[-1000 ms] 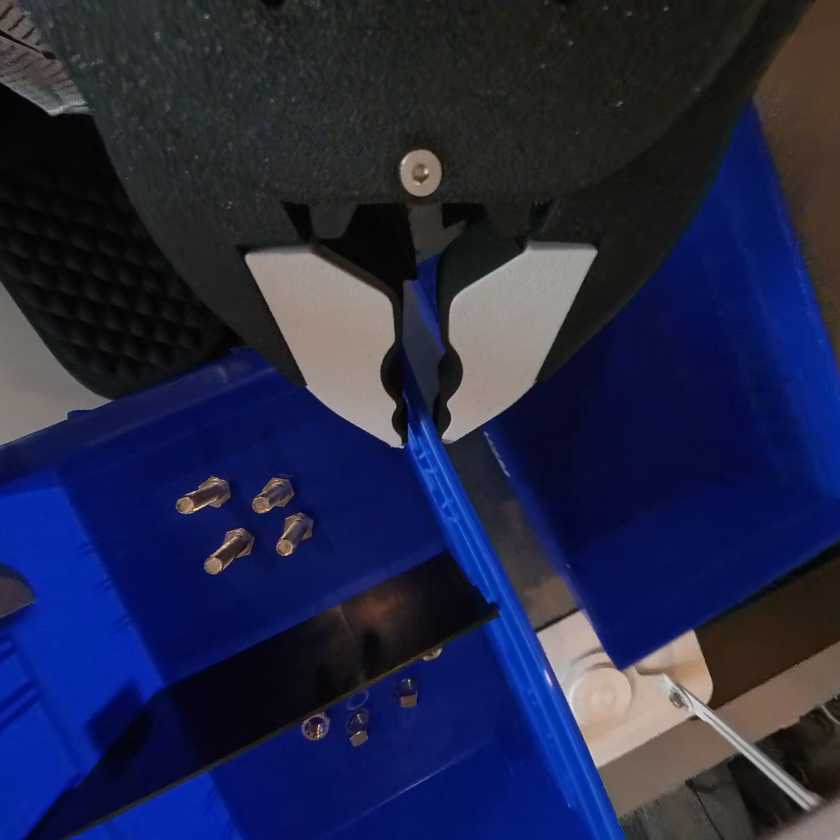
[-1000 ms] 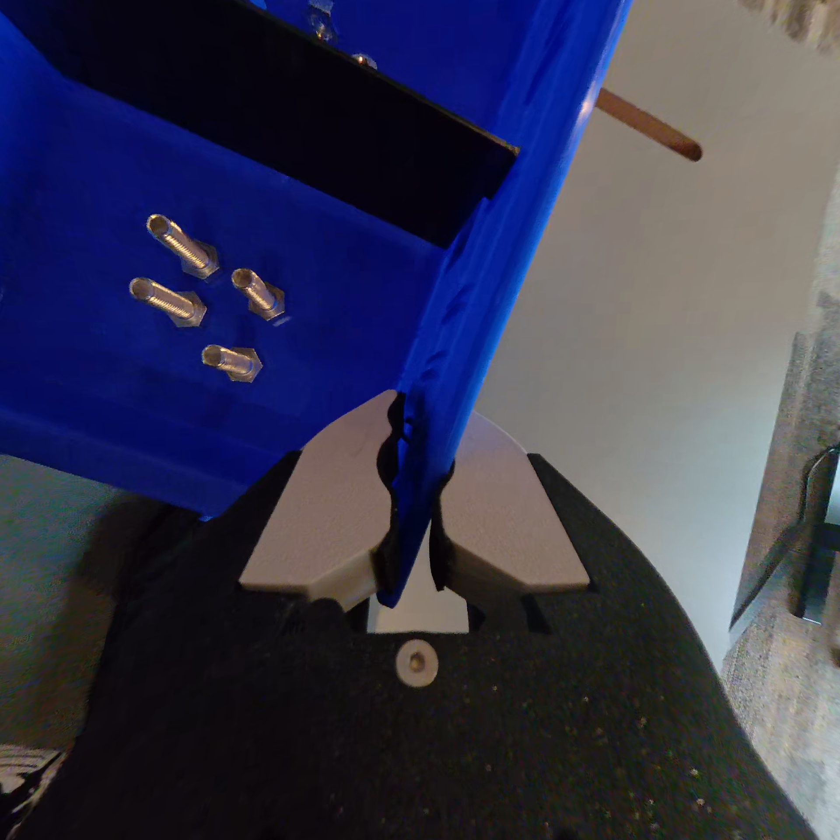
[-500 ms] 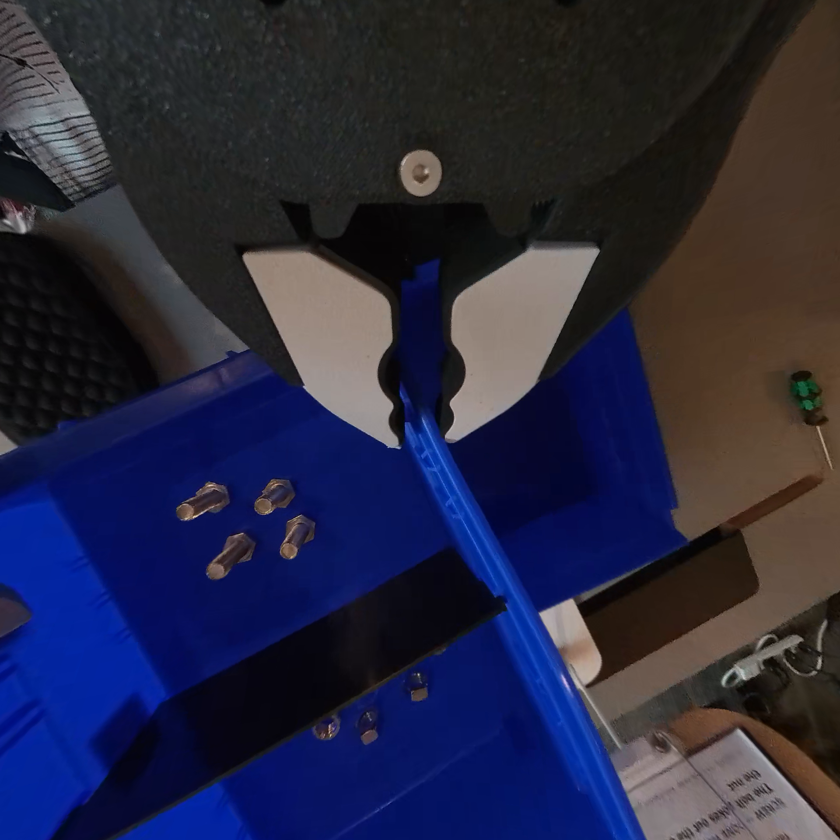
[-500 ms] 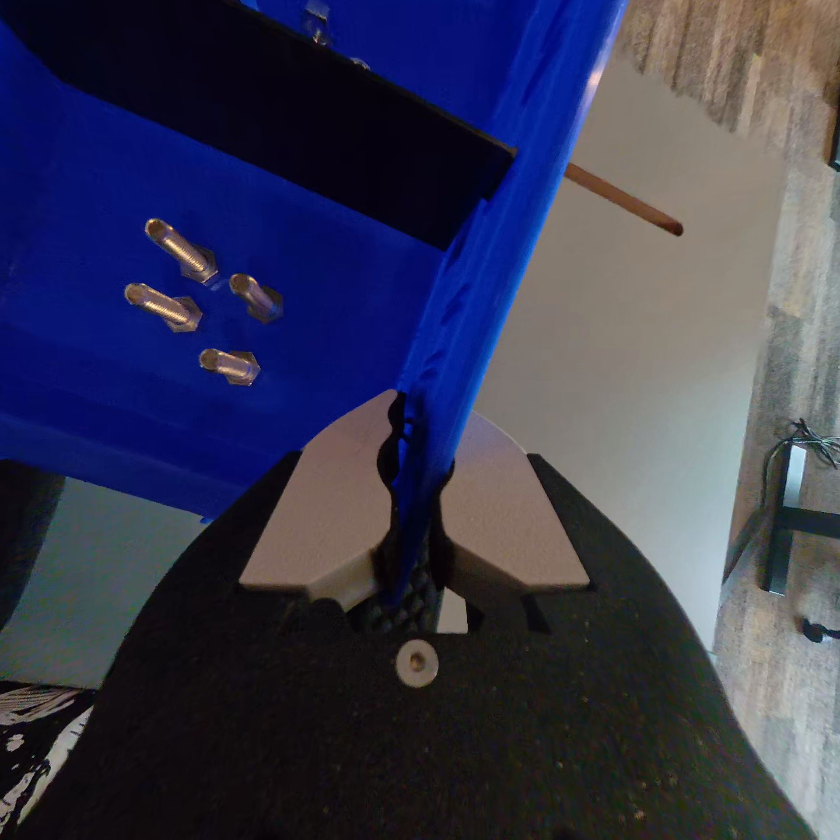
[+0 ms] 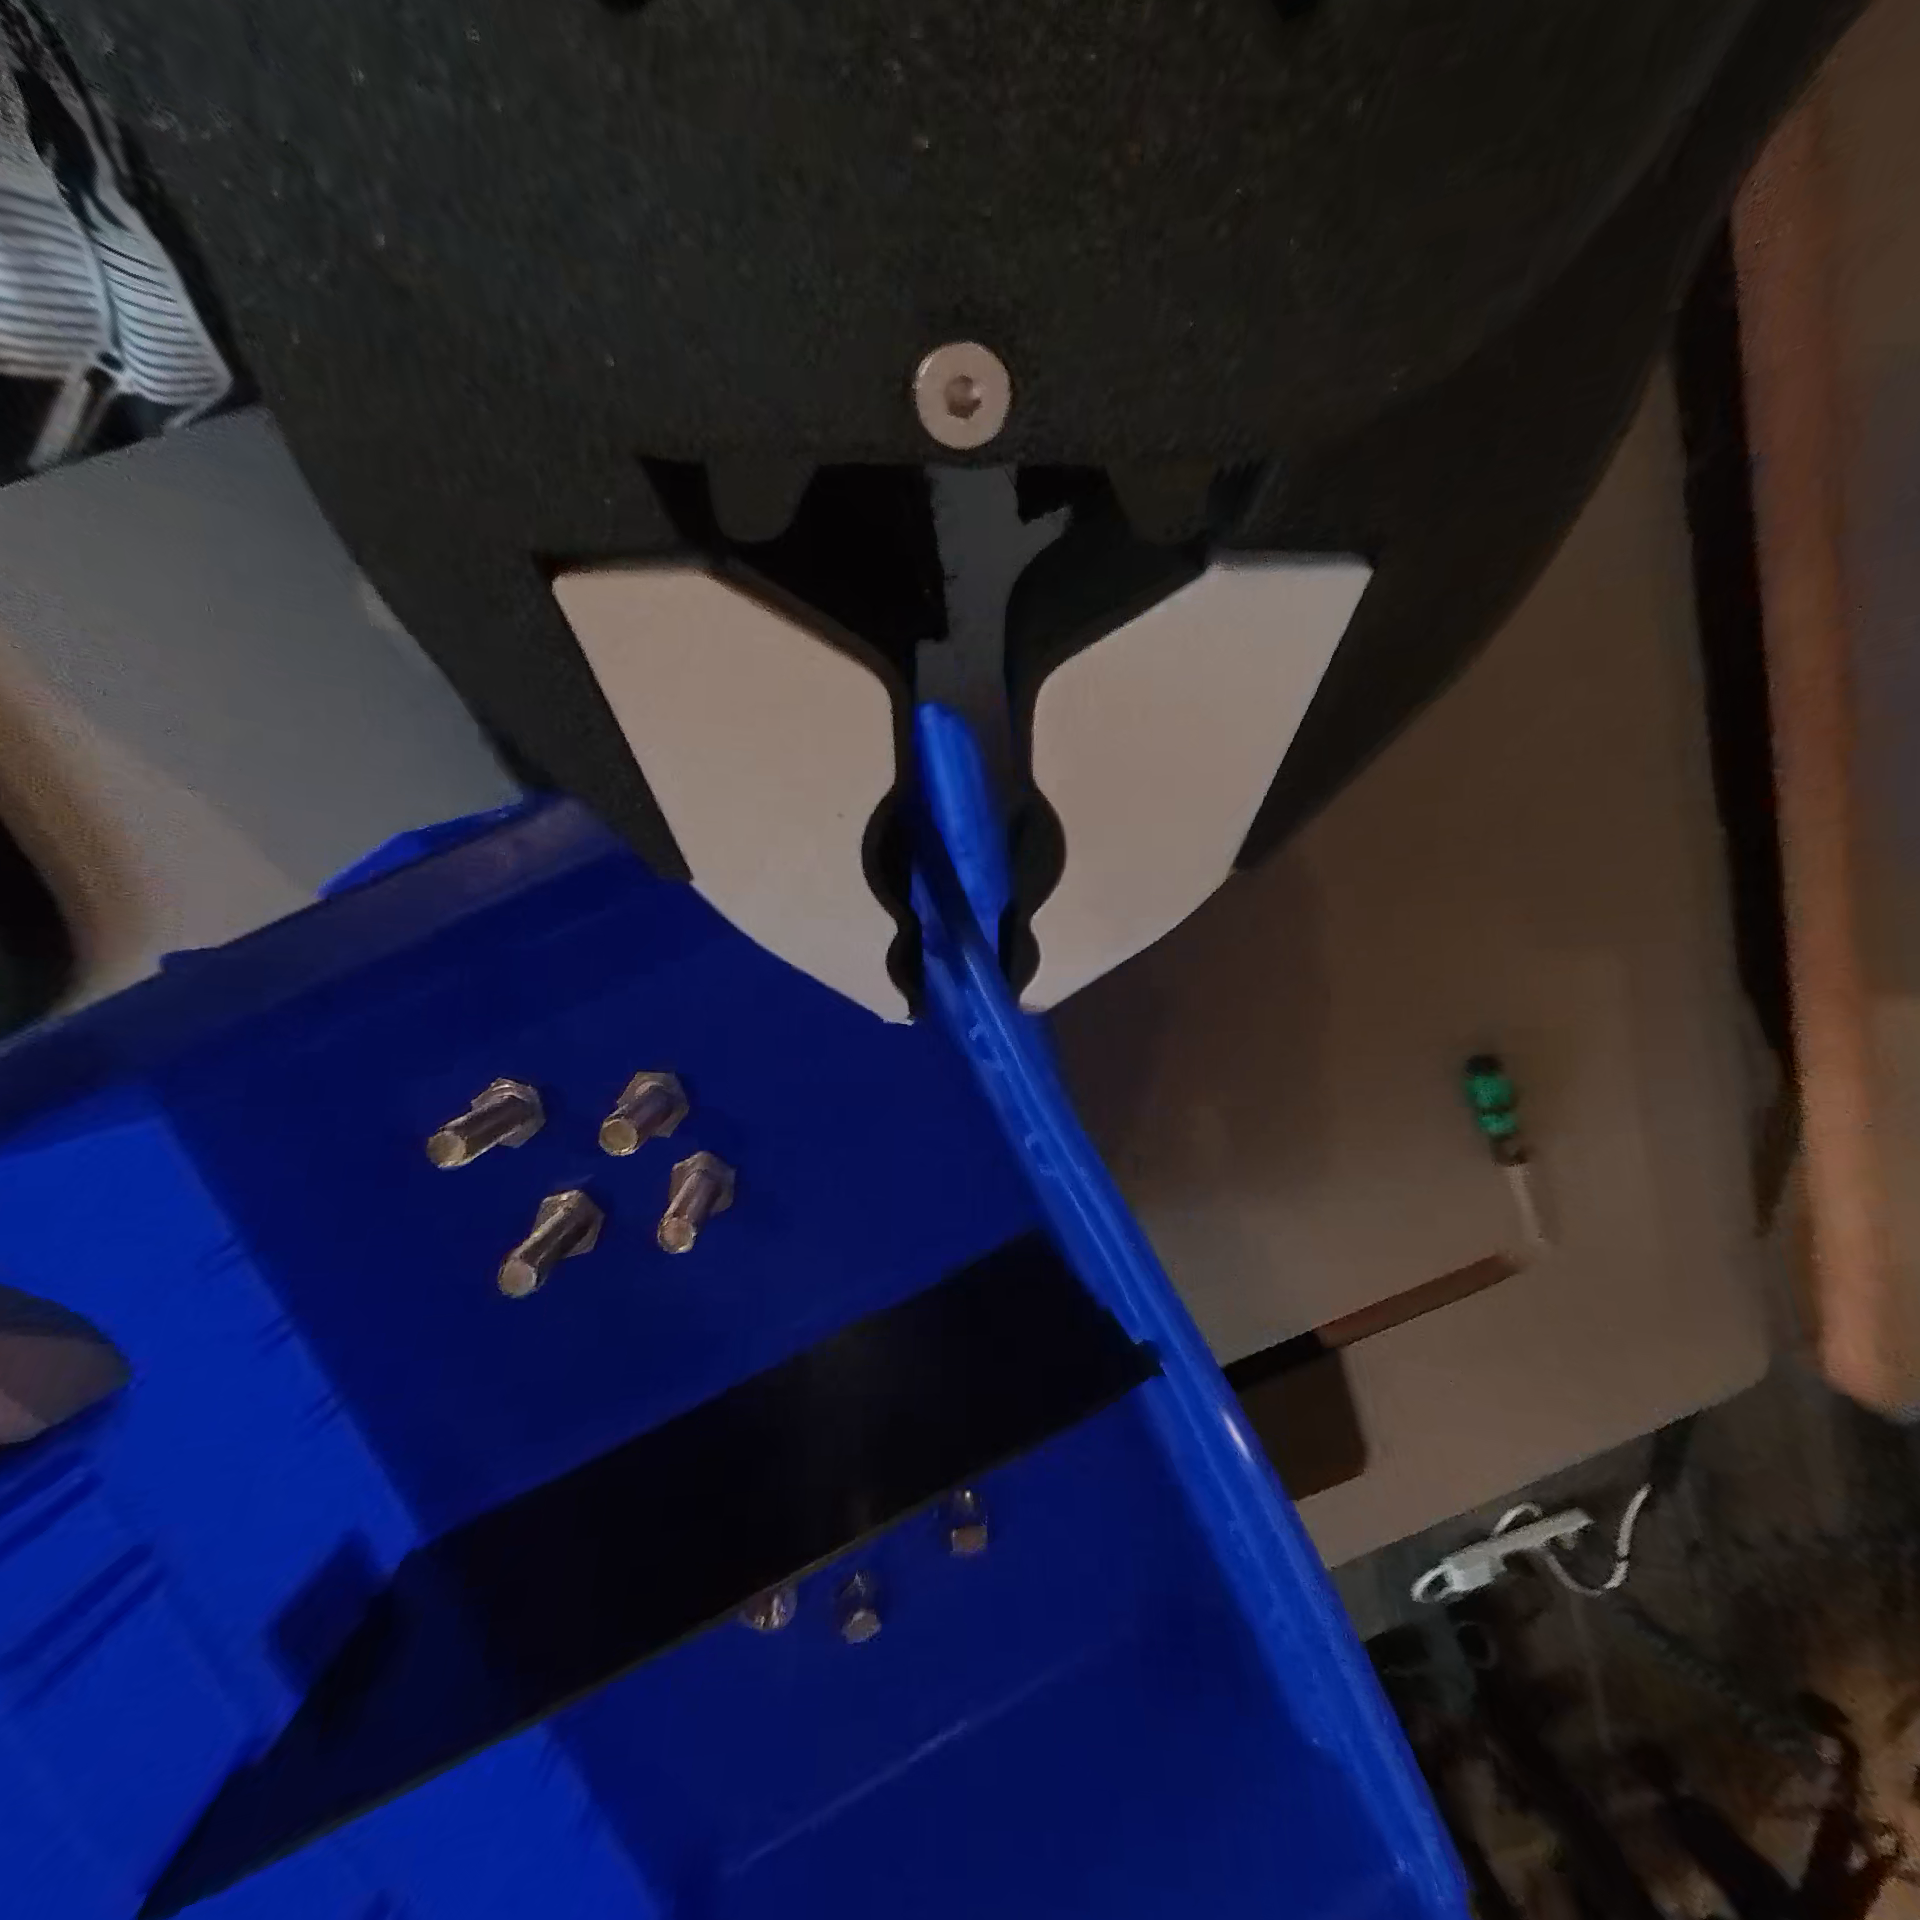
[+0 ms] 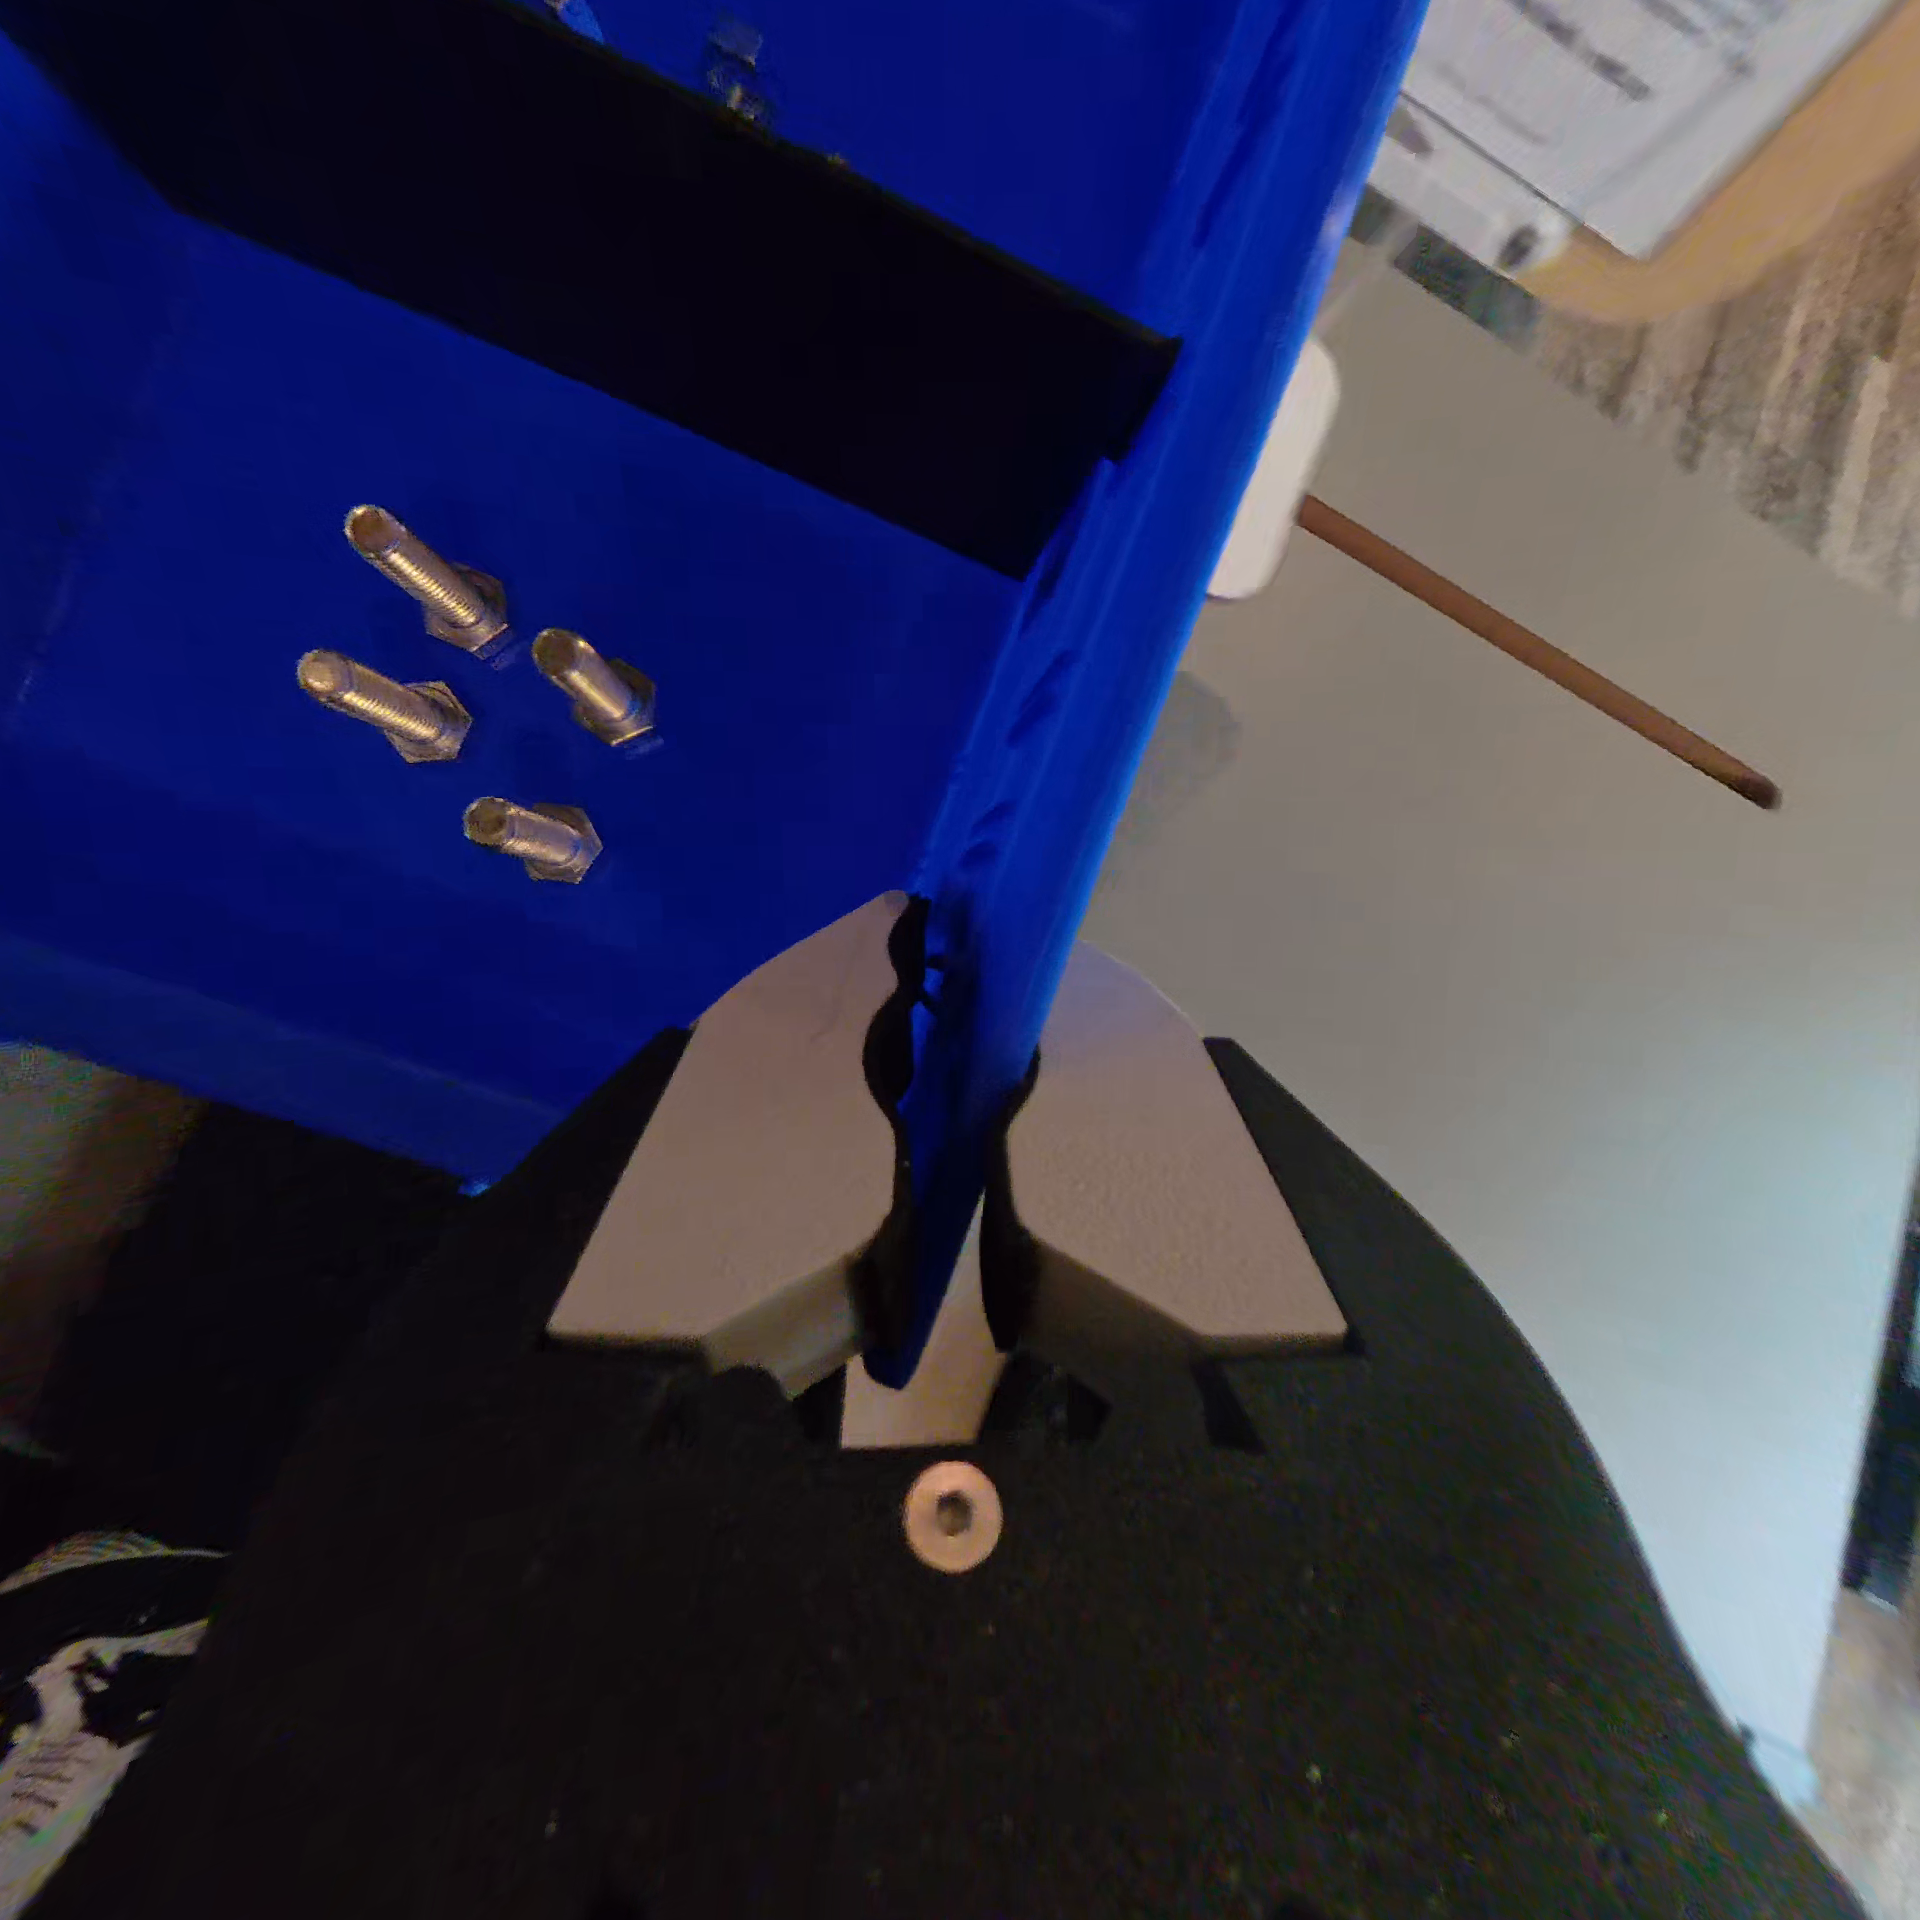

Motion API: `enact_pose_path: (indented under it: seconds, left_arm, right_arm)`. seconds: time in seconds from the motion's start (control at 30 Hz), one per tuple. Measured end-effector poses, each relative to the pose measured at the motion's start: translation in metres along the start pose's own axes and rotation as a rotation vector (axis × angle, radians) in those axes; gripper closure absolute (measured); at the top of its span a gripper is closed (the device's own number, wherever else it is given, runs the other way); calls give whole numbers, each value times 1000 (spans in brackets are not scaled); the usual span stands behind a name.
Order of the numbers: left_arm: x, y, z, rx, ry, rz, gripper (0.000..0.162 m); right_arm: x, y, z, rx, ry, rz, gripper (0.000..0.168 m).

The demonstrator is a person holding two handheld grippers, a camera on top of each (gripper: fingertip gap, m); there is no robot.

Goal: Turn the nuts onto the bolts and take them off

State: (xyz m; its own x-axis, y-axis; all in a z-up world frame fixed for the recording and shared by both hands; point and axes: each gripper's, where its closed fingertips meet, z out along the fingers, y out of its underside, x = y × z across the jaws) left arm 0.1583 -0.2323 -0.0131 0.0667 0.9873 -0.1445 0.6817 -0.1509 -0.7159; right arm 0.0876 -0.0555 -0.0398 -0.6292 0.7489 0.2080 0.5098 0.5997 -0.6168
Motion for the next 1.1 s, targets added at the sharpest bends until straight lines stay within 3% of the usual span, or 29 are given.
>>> enact_pose_path:
  seconds: [0.3, 0.6, 0.83, 1.1]
  left_arm:
    - [-113, 69, -40, -28, -177, -126, 151]
    - [-192, 140, -60, -77, -263, -239, 152]
    - [-227, 185, -45, -99, -247, -302, 152]
    - [-242, 221, -14, -121, -181, -334, 152]
  right_arm:
    - [-134, -50, 35, 44, -192, -103, 161]
    - [-242, -71, 65, 41, -316, -183, 161]
    - [-290, -70, 93, 20, -343, -219, 161]
    - [-312, -53, 121, -53, -299, -242, 160]
